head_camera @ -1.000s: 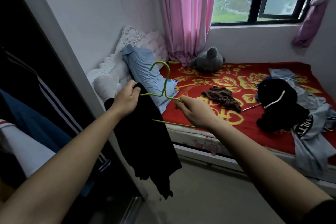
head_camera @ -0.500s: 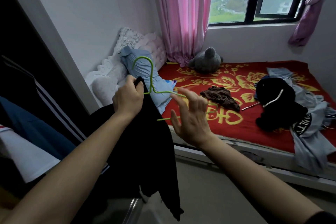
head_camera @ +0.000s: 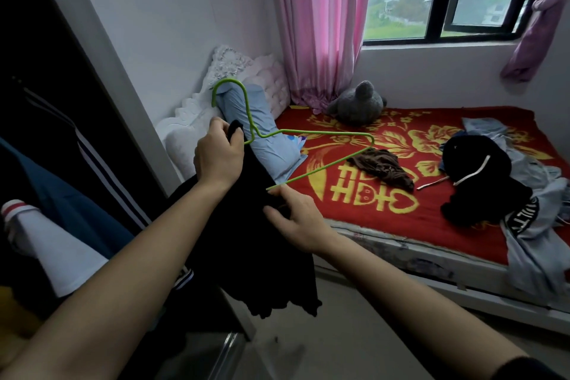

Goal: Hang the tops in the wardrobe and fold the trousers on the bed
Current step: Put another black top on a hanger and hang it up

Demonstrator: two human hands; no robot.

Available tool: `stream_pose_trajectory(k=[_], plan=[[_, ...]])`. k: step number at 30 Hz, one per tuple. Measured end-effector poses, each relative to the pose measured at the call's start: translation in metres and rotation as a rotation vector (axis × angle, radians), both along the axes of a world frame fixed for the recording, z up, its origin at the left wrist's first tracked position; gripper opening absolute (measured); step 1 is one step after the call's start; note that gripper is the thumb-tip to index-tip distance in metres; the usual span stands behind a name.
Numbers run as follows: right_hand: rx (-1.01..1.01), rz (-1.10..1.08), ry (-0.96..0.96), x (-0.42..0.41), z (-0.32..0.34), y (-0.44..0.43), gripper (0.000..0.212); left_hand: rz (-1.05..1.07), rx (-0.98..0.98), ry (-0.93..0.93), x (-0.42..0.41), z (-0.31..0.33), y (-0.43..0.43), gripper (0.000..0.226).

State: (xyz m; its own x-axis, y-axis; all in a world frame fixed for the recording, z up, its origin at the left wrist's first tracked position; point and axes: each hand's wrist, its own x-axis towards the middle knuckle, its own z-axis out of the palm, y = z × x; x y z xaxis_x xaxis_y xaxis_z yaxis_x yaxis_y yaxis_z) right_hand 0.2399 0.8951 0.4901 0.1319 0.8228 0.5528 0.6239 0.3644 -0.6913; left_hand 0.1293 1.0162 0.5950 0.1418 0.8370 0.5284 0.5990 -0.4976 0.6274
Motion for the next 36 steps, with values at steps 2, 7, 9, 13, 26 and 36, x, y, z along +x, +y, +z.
stream_pose_trajectory(k=[2, 7, 9, 13, 26, 36], plan=[[-0.163, 0.082, 0.102, 0.010, 0.004, 0.001, 0.016, 0.000, -0.020, -0.005, -0.001, -0.002, 0.000, 0.018], [-0.252, 0.047, -0.536, 0.037, 0.010, 0.002, 0.041, -0.043, -0.029, 0.028, -0.004, -0.011, -0.001, 0.022], [-0.104, -0.021, -0.827, 0.047, 0.012, 0.001, 0.043, -0.039, -0.013, 0.078, -0.007, -0.012, 0.000, 0.022], [0.096, 0.121, -0.987, 0.047, 0.012, -0.009, 0.036, 0.023, -0.003, 0.122, -0.014, -0.008, 0.006, 0.024], [0.067, -0.278, 0.113, 0.078, -0.012, -0.035, 0.036, -0.026, -0.112, 0.198, -0.032, -0.009, 0.018, 0.043], [0.053, -0.484, 0.274, 0.094, -0.001, -0.024, 0.028, -0.077, -0.249, 0.090, -0.024, -0.019, 0.025, 0.032]])
